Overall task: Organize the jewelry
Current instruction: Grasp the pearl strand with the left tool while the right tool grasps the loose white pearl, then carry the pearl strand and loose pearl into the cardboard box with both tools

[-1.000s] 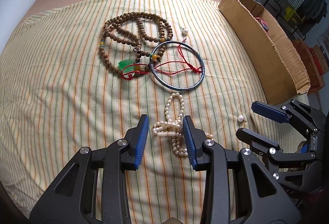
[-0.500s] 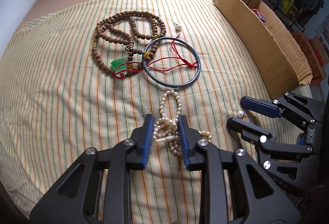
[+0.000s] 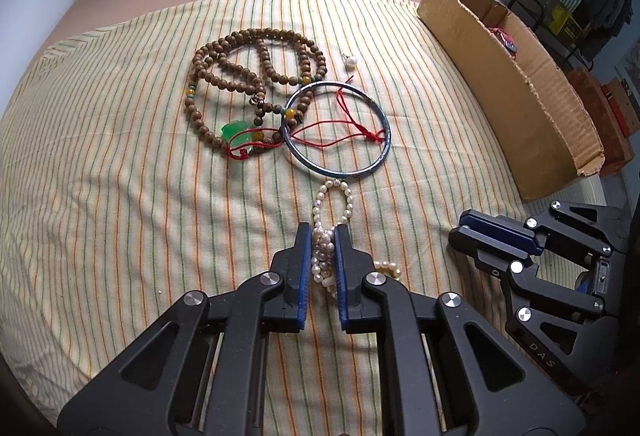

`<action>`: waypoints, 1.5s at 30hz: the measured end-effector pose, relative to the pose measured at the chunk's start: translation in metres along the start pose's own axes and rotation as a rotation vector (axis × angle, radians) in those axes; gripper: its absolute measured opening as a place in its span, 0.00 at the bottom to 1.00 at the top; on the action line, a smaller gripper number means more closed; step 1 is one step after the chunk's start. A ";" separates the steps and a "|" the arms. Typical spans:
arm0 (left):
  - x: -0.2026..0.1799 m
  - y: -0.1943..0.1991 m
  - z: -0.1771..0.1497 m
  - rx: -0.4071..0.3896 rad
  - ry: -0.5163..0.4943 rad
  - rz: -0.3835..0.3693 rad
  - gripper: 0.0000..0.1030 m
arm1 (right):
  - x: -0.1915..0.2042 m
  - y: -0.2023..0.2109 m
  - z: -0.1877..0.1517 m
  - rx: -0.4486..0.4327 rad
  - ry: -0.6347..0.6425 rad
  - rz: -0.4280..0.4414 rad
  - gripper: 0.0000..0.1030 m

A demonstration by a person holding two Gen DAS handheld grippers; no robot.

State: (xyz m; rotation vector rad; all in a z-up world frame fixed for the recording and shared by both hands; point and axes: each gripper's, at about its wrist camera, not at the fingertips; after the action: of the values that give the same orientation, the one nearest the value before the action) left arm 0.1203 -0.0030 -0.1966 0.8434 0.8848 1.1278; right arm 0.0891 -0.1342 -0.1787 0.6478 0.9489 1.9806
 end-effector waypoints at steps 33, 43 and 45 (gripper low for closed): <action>-0.020 0.099 0.043 -0.255 0.062 -0.120 0.08 | -0.027 0.085 0.025 -0.195 -0.084 0.017 0.06; -0.055 0.112 0.060 -0.302 0.018 -0.169 0.08 | -0.070 0.122 0.035 -0.259 -0.165 -0.032 0.06; -0.065 0.112 0.063 -0.305 0.004 -0.181 0.08 | -0.080 0.128 0.036 -0.266 -0.182 -0.042 0.06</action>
State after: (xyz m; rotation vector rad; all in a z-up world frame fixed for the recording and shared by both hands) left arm 0.1224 -0.0487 -0.0596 0.5006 0.7520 1.0716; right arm 0.0987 -0.2358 -0.0622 0.6381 0.5733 1.9301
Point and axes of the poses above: each gripper's, at about its wrist camera, not at the fingertips, and y roughly against the way its jaws point, x to its left, z to its top, and after that the axes turned 2 degrees about -y, right-handed
